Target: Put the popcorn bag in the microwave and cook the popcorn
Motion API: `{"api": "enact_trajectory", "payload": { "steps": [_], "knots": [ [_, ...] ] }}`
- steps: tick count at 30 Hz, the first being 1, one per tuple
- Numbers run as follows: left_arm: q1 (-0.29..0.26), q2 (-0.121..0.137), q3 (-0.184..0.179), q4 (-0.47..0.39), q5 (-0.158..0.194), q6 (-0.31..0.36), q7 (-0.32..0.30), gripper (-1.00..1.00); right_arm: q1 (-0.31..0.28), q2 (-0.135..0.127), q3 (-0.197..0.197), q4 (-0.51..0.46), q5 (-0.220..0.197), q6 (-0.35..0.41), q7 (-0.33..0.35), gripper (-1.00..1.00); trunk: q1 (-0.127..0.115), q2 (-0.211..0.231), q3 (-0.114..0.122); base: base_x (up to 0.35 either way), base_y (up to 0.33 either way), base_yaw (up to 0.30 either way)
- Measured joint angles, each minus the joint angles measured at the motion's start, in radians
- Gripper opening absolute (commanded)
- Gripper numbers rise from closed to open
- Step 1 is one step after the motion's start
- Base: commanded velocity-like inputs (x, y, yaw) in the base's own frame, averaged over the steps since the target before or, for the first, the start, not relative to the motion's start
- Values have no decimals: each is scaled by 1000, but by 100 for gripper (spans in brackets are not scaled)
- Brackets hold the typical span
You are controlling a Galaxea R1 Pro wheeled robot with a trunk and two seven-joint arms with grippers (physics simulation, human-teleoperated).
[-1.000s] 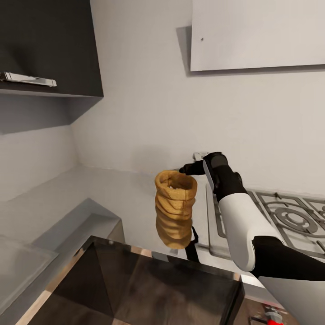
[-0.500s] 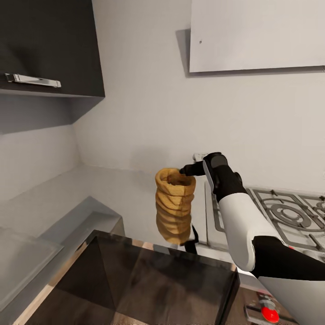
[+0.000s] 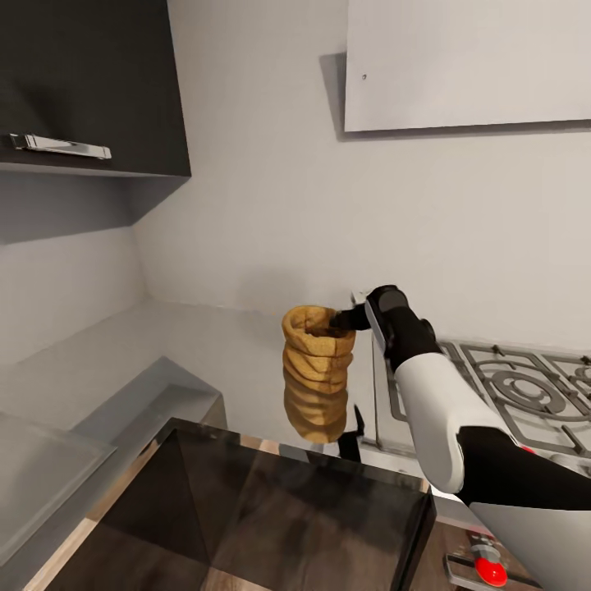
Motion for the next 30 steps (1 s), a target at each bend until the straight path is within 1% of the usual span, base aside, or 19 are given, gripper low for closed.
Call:
{"api": "enact_trajectory", "payload": {
  "steps": [2, 10, 11, 15, 16, 18, 21, 22, 25, 27, 28, 29, 30],
  "knots": [
    [0, 0, 0, 0, 0, 0, 0, 100, 0, 0, 0, 19, 0, 2, 0, 100, 0, 0, 0, 0, 0, 0],
    [0, 1, 2, 0, 1, 0, 0, 100, -1, 0, -1, 21, -4, 2, -1, 100, 0, 0, 0, 0, 0, 0],
    [0, 1, 2, 0, 0, 0, 0, 100, -1, 0, -1, 21, -5, 2, 0, -100, 0, 0, 0, 0, 0, 0],
    [1, 1, 4, 0, 2, 0, 0, 100, -1, 0, -1, 21, -5, 3, -1, -100, 0, 0, 0, 0, 0, 0],
    [1, 1, 3, 0, 2, 0, 0, 100, -1, 0, -1, 18, 15, 2, -2, -100, 0, 0, 0, 0, 0, 0],
    [1, 1, 3, 0, 2, 0, 0, 100, -1, 0, -1, 21, -5, 5, 2, -100, 0, 0, 0, 0, 0, 0],
    [0, 1, 3, 0, 2, 0, 0, 100, -1, 0, -1, 13, 4, 39, 1, -100, 0, 0, 0, 0, 0, 0],
    [0, 1, 3, 0, 2, 0, 0, 100, -1, 0, -2, 12, 1, 46, 2, -100, 0, 0, 0, 0, 0, 0],
    [0, 1, 3, 0, 2, 0, 0, 100, -1, 0, -2, 9, 1, 54, 5, -100, 0, 0, 0, 0, 0, 0],
    [0, 1, 3, 0, 2, 0, 0, 100, -1, 0, -9, 10, 3, 54, 7, -100, 0, 0, 0, 0, 0, 0],
    [0, 1, 3, 0, 2, 0, 0, 100, 0, 0, -18, 5, -5, 57, 9, -100, 0, 0, 0, 0, 0, 0],
    [0, 1, 3, 0, 2, 0, 0, 100, 0, 0, -26, -33, 0, 75, 10, -100, 0, 0, 0, 0, 0, 0],
    [0, 1, 2, 0, 2, 0, 0, 100, 0, 0, -32, -113, 1, 129, 11, -100, 0, 0, 0, 0, 0, 0]
  ]
}}
